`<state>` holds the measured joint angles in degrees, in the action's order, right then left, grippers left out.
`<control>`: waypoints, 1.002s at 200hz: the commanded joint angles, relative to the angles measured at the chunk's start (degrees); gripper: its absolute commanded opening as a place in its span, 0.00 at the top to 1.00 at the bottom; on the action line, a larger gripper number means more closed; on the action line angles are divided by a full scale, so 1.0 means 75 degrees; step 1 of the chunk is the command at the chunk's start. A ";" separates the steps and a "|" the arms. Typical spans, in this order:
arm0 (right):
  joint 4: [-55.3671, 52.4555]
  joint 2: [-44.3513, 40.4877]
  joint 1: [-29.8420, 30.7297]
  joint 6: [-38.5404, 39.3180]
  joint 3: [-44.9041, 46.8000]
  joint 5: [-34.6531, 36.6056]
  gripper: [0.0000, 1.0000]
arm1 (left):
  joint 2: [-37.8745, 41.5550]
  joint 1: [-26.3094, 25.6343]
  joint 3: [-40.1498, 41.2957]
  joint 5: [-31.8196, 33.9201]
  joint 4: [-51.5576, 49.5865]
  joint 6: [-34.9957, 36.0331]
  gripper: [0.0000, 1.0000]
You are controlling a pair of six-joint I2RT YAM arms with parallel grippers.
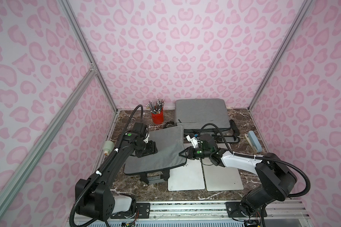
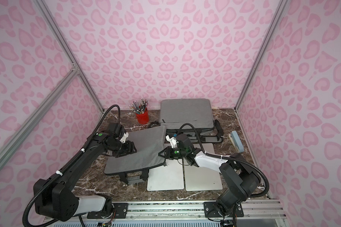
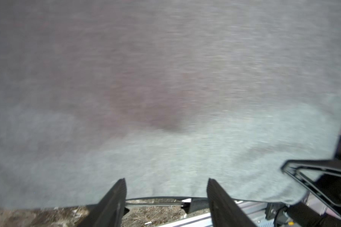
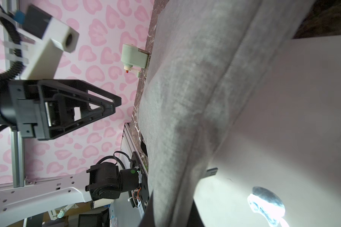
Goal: Open the zippered laptop bag and take out the laptop
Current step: Pick up the zippered laptop bag from the center of the board.
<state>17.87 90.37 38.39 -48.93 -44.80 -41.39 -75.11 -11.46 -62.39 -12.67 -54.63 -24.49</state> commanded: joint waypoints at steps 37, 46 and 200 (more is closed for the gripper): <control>0.0956 -0.0043 -0.0089 -0.0260 0.0261 0.0512 1.00 | 0.1019 0.1764 0.1605 -0.0092 0.0803 -0.0917 0.28; 0.0915 -0.0037 -0.0096 -0.0241 0.0273 0.0548 1.00 | 0.1115 0.2079 0.1859 -0.0191 0.0913 -0.0947 0.28; 0.1025 0.0026 -0.0353 -0.0399 0.0664 0.0527 1.00 | 0.0733 0.3837 0.4271 -0.0425 0.3306 -0.1716 0.37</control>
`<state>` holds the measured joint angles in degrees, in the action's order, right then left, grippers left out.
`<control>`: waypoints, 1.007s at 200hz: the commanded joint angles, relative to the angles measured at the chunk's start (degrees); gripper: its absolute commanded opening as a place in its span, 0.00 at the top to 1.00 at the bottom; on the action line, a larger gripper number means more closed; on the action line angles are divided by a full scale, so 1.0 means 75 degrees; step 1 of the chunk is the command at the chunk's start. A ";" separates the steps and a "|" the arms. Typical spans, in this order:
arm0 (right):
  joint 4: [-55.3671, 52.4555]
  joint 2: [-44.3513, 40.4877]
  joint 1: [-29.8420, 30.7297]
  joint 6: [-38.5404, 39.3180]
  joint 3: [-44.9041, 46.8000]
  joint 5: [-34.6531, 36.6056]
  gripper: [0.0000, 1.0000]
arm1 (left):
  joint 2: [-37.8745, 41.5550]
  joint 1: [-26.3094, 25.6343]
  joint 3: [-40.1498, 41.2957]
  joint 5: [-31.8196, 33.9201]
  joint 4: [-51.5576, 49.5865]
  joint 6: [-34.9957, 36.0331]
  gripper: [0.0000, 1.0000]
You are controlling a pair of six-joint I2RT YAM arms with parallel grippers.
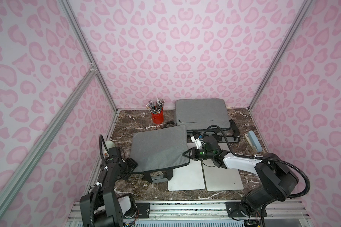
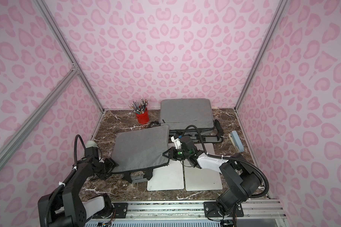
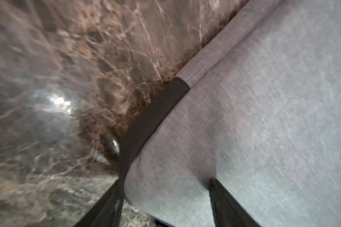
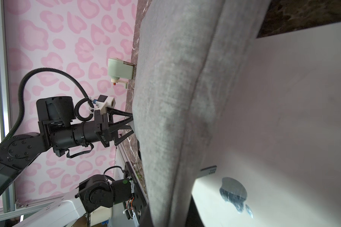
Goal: Open the zippered laptop bag and take out the laptop
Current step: Pick up the zippered laptop bag from the center of the board.
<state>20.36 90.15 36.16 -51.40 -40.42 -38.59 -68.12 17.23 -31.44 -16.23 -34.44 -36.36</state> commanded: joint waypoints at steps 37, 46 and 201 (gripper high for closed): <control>0.0800 0.0124 -0.0063 -0.0167 0.0134 0.0025 1.00 | -0.0643 0.0011 0.0323 -0.0145 0.1083 -0.0164 0.63; 0.0810 0.0143 -0.0055 -0.0176 0.0128 -0.0008 1.00 | -0.0738 0.0011 0.0377 -0.0225 0.1187 -0.0173 0.72; -0.1533 -0.1650 -0.0106 0.1439 -0.1189 0.0734 1.00 | 0.1011 -0.0663 -0.2893 -0.0977 -0.1244 0.0680 0.98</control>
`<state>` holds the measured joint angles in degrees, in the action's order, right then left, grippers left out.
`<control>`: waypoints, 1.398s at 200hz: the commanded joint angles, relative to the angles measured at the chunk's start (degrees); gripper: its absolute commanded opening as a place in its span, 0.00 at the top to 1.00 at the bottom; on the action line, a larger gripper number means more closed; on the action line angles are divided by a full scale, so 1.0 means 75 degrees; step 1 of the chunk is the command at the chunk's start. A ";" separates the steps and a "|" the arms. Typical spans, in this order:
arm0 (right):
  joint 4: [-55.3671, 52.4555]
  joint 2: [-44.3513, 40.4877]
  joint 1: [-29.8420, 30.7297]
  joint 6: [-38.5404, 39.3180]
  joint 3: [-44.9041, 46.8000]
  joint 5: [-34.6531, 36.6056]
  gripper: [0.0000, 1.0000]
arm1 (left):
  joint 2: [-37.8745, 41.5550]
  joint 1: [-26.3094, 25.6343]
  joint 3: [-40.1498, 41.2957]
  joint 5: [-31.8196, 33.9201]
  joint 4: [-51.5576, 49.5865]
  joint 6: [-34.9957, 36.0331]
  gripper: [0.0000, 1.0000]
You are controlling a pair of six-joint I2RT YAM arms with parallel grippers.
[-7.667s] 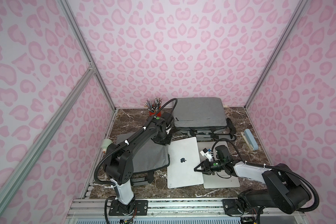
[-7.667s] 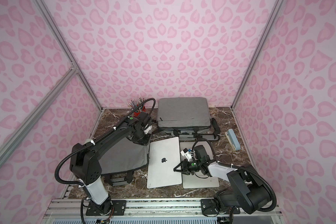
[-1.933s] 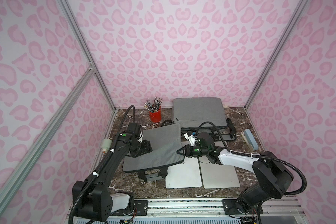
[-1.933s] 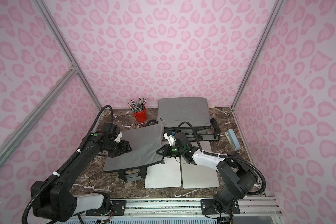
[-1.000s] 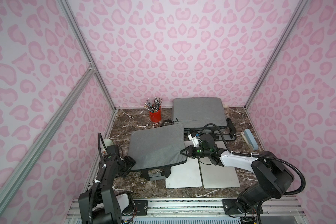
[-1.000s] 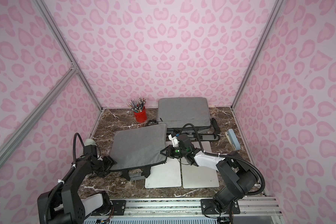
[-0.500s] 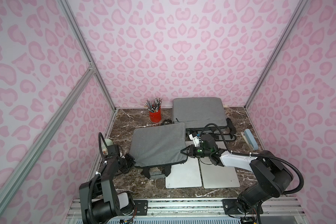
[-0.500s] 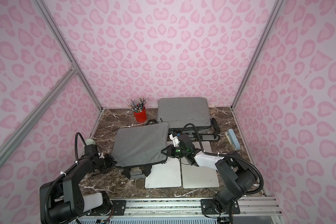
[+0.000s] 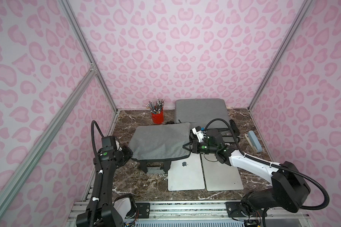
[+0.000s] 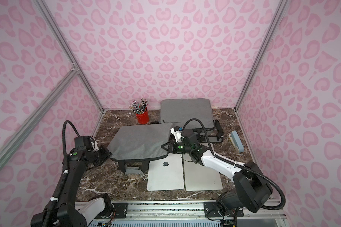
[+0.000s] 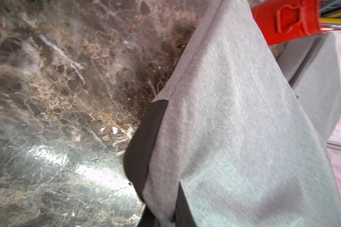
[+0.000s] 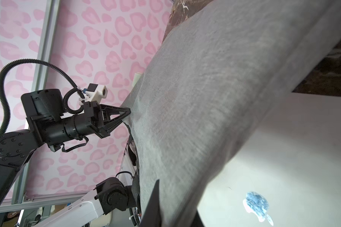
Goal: Open the zippered laptop bag and take out the laptop
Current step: Pick up the zippered laptop bag from the center of the board, then place the zippered laptop bag in the zippered laptop bag.
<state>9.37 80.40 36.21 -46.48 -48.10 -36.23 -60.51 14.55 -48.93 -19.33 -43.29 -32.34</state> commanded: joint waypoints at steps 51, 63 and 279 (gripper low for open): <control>-0.0743 -0.1389 -0.1182 0.1062 -0.0180 0.0538 1.00 | -0.0710 -0.1683 -0.2186 -0.0329 0.0155 -0.0227 0.98; -0.0757 -0.1601 -0.1527 0.1165 -0.0135 0.0563 1.00 | -0.1044 -0.2131 -0.2532 -0.0257 0.0371 -0.0356 0.98; -0.0869 -0.0088 -0.6073 0.3181 -0.1669 -0.0329 1.00 | -0.6744 -0.5221 -0.7033 0.0246 0.2670 -0.0484 0.98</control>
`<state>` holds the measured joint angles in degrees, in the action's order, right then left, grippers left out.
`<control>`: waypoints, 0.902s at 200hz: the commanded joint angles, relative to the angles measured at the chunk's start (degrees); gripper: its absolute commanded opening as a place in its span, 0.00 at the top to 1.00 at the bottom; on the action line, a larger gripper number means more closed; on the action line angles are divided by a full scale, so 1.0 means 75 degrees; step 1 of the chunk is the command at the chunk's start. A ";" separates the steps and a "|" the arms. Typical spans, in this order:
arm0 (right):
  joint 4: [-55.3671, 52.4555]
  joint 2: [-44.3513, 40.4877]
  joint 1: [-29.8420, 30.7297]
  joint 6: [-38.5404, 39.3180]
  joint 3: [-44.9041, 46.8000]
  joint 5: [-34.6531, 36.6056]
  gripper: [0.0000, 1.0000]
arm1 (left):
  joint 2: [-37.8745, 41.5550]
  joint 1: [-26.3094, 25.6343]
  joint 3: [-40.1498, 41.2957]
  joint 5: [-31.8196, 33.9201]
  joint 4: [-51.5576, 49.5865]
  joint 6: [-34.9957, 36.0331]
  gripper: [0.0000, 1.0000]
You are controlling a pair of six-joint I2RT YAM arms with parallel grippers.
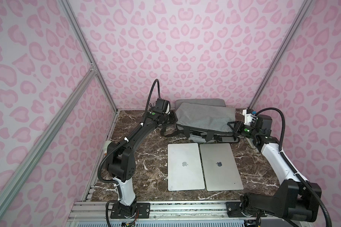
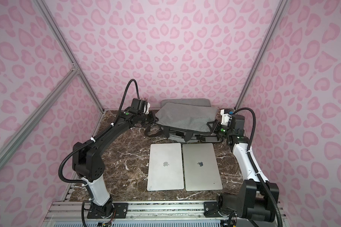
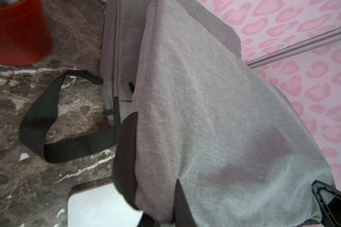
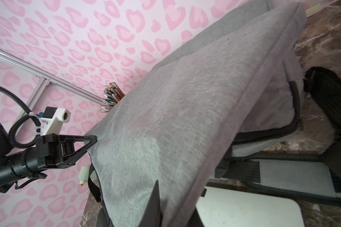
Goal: Open the zippered laptop bag and take out the laptop
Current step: Place the zippered laptop bag in the zippered laptop bag.
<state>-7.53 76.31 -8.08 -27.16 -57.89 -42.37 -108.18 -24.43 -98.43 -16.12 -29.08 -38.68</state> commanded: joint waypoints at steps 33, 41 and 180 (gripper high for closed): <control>0.1208 0.1537 -0.0393 0.0988 -0.0972 0.0083 1.00 | -0.0883 -0.0026 -0.0722 -0.0040 0.0899 0.0467 0.98; 0.1207 0.1670 -0.0399 0.1028 -0.1048 0.0076 1.00 | -0.0981 -0.0029 -0.0795 0.0040 0.0854 0.0508 0.98; -0.0117 0.3482 -0.0420 0.1390 -0.2212 -0.0229 0.90 | -0.0871 -0.0564 -0.0947 0.0384 0.0427 0.2250 0.38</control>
<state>-10.90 101.65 -11.25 -17.15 -73.63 -44.56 -116.27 -27.00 -104.99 -14.02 -28.27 -29.26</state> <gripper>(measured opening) 0.129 0.599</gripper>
